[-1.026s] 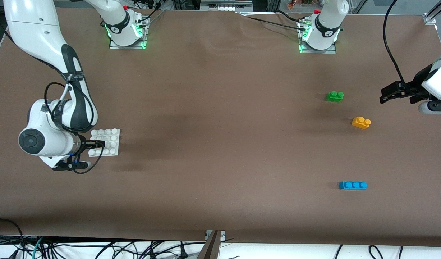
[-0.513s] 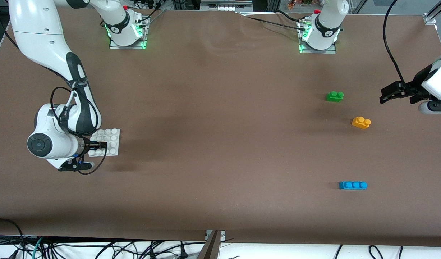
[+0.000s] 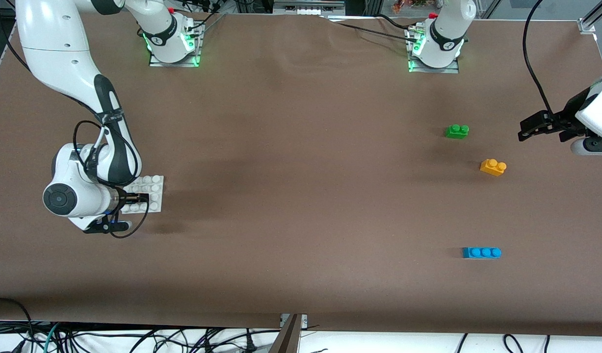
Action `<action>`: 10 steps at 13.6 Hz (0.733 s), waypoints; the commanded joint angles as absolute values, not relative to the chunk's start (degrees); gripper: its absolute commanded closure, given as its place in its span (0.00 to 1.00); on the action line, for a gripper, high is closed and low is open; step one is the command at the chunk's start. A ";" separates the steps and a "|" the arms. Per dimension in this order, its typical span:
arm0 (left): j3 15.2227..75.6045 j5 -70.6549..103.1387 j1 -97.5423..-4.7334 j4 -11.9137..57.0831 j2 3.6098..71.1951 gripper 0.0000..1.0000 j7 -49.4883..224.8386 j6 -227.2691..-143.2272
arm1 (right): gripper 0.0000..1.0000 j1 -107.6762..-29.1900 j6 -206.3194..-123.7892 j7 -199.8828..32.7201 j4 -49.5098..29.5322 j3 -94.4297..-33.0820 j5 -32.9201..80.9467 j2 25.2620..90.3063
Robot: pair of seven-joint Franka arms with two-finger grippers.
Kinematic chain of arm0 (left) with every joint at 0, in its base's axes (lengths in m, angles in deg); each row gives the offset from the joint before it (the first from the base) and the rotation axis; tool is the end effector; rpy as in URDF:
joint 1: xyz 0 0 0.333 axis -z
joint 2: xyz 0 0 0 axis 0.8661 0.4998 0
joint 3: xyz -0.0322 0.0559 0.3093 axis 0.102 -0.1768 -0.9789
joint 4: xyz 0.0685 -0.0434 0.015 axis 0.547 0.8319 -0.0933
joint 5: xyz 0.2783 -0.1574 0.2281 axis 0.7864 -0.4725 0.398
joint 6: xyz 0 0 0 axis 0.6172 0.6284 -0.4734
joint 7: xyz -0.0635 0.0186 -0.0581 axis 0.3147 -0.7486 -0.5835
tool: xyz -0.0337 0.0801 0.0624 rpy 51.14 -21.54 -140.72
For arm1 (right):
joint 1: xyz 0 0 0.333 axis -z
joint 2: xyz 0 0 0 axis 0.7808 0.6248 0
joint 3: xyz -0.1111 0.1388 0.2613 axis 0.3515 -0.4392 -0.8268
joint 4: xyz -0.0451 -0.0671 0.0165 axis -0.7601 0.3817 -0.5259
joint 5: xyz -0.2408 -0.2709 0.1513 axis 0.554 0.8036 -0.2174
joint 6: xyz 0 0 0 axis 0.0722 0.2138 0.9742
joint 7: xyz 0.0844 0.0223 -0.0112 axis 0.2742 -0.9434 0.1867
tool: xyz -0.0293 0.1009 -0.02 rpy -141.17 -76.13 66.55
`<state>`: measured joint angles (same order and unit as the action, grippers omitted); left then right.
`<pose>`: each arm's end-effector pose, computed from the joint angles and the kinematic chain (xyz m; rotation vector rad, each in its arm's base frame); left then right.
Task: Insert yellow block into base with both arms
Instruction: 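Slide the white base plate with the right gripper toward the table middle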
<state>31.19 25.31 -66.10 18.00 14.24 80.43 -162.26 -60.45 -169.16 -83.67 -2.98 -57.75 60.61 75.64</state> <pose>0.5683 0.0215 0.5653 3.1366 0.0348 -0.0954 0.6692 -0.0125 0.1961 3.0018 0.1138 -0.3524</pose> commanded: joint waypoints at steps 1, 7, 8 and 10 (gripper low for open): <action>31.48 24.35 -66.78 17.27 14.42 0.00 78.94 -162.22 | 0.01 -60.74 -169.84 -84.92 -3.51 -57.78 59.98 75.45; 31.48 24.35 -66.78 17.27 14.42 0.00 78.94 -162.22 | 0.01 -61.09 -169.84 -85.62 -3.60 -57.87 59.89 76.24; 31.48 24.35 -66.87 17.27 14.42 0.00 78.94 -162.22 | 0.01 -61.35 -170.02 -85.62 -3.60 -57.87 59.89 76.77; 31.48 24.35 -66.78 17.27 14.42 0.00 78.94 -162.22 | 0.01 -61.53 -170.02 -85.63 -3.60 -57.87 59.89 77.30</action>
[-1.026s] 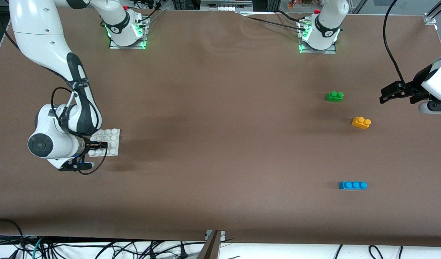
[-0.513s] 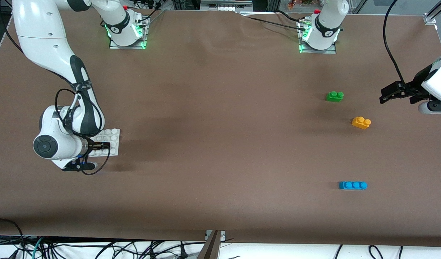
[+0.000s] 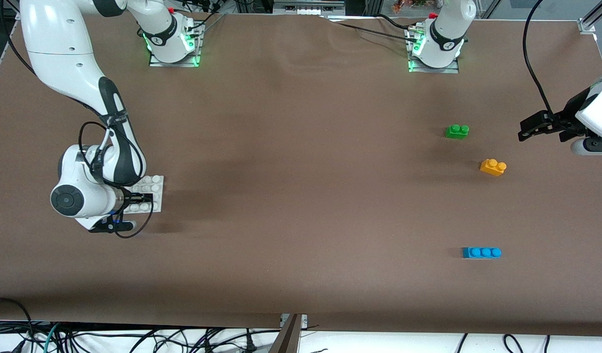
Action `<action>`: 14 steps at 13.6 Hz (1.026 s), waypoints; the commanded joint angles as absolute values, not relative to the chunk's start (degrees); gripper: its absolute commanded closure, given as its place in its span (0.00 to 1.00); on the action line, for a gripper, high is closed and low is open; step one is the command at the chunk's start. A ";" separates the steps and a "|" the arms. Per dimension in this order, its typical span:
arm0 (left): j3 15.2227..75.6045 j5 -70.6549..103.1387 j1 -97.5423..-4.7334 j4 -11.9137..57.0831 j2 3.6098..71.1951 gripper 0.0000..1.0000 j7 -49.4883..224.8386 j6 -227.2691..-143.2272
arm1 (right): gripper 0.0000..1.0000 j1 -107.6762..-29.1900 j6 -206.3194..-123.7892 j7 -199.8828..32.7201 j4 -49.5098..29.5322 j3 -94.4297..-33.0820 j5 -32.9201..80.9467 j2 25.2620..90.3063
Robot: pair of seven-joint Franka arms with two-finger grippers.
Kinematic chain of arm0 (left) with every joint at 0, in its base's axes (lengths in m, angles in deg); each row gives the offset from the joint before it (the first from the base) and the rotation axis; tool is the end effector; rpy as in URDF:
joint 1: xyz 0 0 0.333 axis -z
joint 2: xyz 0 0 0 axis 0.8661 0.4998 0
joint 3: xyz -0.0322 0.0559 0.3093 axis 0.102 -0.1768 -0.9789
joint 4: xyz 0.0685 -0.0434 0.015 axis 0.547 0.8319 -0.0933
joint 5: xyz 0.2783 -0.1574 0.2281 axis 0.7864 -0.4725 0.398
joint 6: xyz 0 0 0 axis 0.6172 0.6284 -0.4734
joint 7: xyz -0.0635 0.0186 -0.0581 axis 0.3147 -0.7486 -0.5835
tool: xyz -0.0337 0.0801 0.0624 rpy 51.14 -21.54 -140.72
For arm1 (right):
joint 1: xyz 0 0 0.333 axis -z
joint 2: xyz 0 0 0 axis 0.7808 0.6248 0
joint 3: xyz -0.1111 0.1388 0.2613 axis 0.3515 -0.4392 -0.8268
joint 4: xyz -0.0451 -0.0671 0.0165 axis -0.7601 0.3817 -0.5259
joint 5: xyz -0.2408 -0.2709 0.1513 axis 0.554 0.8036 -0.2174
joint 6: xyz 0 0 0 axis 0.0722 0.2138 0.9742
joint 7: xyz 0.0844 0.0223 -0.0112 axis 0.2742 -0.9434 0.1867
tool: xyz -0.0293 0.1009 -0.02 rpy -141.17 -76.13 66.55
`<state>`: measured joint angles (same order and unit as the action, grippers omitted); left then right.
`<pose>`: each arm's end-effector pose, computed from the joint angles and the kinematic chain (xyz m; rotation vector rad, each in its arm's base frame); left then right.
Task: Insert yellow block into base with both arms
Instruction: 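Slide the white base plate with the right gripper toward the table middle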
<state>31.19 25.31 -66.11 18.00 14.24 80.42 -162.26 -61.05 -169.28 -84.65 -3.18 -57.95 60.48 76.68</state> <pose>0.5683 0.0216 0.5653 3.1366 0.0348 -0.0954 0.6658 -0.0039 0.1827 2.9970 0.1070 -0.3788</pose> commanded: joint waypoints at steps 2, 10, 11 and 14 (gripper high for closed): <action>31.48 24.35 -66.87 17.27 14.42 0.00 78.94 -162.22 | 0.01 -61.79 -170.28 -85.63 -3.60 -57.87 59.89 77.91; 31.48 24.35 -66.87 17.27 14.51 0.00 78.94 -162.22 | 0.01 -66.97 -173.26 -91.92 -3.16 -59.45 54.44 79.40; 31.48 24.35 -66.87 17.27 14.51 0.00 78.94 -162.22 | 0.01 -68.55 -174.75 -94.56 -3.16 -59.80 54.44 80.02; 31.48 24.35 -66.87 17.27 14.51 0.00 78.94 -162.22 | 0.01 -73.20 -176.79 -98.62 -2.81 -59.89 54.44 80.90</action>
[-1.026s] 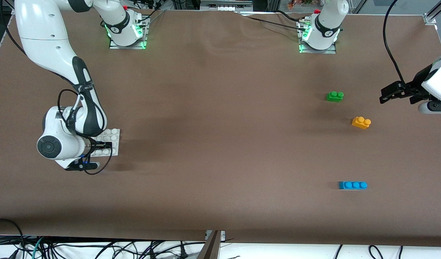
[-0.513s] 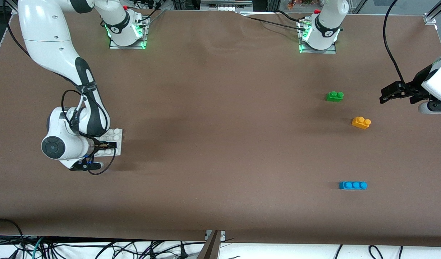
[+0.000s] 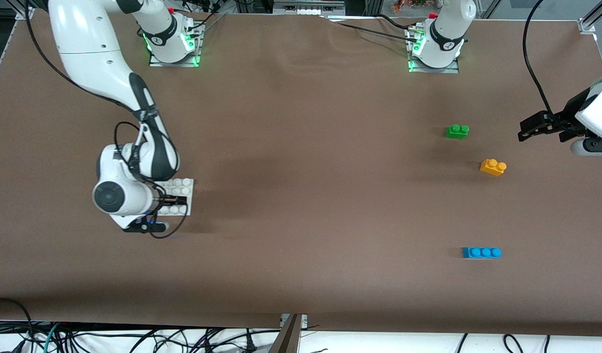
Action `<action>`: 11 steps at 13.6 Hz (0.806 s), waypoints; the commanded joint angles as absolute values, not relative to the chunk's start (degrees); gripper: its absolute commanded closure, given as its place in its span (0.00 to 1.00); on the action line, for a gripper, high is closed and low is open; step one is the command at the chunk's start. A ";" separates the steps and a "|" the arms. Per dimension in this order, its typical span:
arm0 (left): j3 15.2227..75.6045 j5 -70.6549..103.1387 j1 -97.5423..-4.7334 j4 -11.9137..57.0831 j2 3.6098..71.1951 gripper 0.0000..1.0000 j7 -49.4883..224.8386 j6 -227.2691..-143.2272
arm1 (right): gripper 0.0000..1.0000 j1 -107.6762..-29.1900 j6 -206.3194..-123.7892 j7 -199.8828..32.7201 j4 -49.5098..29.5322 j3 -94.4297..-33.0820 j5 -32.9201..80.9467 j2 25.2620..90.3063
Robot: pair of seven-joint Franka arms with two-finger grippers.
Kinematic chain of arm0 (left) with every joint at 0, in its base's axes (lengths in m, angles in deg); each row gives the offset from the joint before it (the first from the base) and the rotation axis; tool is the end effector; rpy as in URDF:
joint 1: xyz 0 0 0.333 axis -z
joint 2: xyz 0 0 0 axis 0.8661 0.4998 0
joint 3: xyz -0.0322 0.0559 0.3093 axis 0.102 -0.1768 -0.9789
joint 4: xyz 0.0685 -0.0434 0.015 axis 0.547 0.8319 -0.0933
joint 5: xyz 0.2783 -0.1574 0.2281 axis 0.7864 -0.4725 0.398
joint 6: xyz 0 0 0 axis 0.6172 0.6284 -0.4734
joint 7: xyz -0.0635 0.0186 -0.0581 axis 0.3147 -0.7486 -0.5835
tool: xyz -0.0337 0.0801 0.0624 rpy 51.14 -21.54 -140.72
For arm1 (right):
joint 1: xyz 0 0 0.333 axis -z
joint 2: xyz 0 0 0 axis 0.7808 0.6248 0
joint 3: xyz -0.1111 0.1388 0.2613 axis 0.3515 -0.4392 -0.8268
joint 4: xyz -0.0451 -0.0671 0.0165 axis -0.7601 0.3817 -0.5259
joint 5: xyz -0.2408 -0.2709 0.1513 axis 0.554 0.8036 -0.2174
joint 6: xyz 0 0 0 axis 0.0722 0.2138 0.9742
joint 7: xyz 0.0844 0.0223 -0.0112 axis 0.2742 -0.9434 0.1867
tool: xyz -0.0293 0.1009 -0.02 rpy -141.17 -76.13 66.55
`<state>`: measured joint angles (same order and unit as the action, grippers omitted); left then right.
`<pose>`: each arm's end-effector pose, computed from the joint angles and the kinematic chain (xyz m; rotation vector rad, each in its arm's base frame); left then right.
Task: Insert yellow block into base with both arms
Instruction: 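Slide the white base plate with the right gripper toward the table middle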
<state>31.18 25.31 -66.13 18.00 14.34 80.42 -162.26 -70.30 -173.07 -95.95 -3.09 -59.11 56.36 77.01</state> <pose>0.5687 0.0220 0.5643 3.1363 0.0356 -0.0982 0.6626 0.1198 0.1818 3.0442 0.0173 -0.2652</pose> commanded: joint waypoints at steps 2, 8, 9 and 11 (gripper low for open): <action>31.48 24.35 -66.87 17.27 14.59 0.00 78.94 -162.13 | 0.01 -75.32 -176.79 -100.03 -2.03 -60.67 54.44 80.90; 31.48 24.35 -66.87 17.27 14.59 0.00 78.94 -162.22 | 0.01 -77.43 -178.10 -107.85 0.08 -69.02 54.62 81.25; 31.48 24.35 -66.87 17.27 14.77 0.00 78.94 -162.22 | 0.01 -79.27 -179.15 -110.04 0.17 -69.03 54.62 81.34; 31.48 24.35 -66.87 17.27 14.77 0.00 78.94 -162.22 | 0.01 -80.95 -181.00 -114.61 1.14 -69.03 54.62 82.56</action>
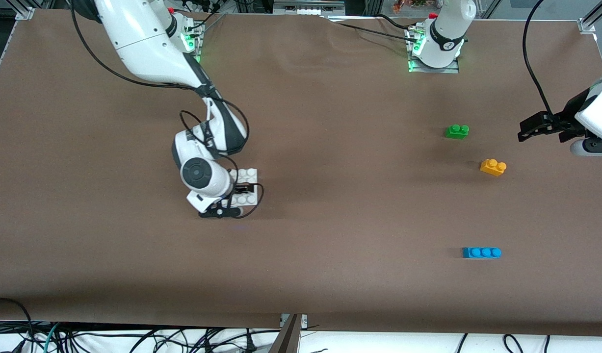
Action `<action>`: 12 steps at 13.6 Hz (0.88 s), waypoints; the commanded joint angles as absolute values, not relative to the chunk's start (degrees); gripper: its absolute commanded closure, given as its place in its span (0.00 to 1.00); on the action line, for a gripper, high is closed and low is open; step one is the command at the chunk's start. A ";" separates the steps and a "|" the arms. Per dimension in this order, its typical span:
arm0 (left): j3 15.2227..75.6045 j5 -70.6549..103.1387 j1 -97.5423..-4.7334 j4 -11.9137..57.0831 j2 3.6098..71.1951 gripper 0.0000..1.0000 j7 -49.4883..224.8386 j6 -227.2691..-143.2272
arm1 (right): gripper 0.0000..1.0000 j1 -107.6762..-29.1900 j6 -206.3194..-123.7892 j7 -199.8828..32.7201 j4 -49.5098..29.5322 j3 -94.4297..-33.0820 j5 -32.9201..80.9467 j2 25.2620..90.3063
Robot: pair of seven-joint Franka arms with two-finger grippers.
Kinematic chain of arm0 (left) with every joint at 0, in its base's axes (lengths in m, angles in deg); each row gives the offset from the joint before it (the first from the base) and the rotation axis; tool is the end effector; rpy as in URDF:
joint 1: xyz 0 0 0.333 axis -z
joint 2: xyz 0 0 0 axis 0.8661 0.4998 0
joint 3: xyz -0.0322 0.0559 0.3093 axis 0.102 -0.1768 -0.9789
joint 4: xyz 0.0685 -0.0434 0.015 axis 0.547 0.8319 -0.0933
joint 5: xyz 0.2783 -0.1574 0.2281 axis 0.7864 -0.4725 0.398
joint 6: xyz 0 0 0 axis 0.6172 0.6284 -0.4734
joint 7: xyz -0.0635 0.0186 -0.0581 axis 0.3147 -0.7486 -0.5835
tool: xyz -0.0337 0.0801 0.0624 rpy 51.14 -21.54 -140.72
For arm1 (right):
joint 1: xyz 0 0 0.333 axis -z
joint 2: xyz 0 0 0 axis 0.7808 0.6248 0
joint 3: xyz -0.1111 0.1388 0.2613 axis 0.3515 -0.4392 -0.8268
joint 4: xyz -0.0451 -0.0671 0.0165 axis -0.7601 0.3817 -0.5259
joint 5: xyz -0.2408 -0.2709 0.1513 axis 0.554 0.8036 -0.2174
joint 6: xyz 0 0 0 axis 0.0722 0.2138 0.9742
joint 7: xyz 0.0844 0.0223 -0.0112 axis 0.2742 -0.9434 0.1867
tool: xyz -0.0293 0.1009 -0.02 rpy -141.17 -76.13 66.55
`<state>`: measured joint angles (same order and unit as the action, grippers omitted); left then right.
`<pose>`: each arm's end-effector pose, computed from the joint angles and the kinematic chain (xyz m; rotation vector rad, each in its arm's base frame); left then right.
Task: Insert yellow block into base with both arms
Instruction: 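Slide the white base plate with the right gripper toward the table middle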
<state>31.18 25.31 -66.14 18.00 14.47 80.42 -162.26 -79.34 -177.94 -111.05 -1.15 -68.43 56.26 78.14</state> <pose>0.5692 0.0221 0.5630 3.1359 0.0358 -0.1017 0.6120 0.3188 0.1822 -3.1298 -0.0519 0.1726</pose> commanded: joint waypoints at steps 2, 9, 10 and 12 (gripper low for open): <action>31.48 24.35 -66.87 17.27 14.77 0.00 78.94 -162.22 | 0.01 -82.96 -183.02 -118.13 1.67 -69.03 54.62 83.88; 31.48 24.35 -66.96 17.27 14.77 0.00 78.94 -162.22 | 0.01 -89.82 -185.58 -127.62 6.93 -69.03 54.62 87.40; 31.48 24.35 -66.96 17.27 14.77 0.00 78.94 -162.22 | 0.01 -91.31 -186.53 -129.12 8.07 -69.03 54.62 88.45; 31.48 24.35 -67.30 17.27 14.77 0.00 78.94 -162.22 | 0.01 -93.60 -189.95 -130.27 8.87 -69.03 54.62 89.51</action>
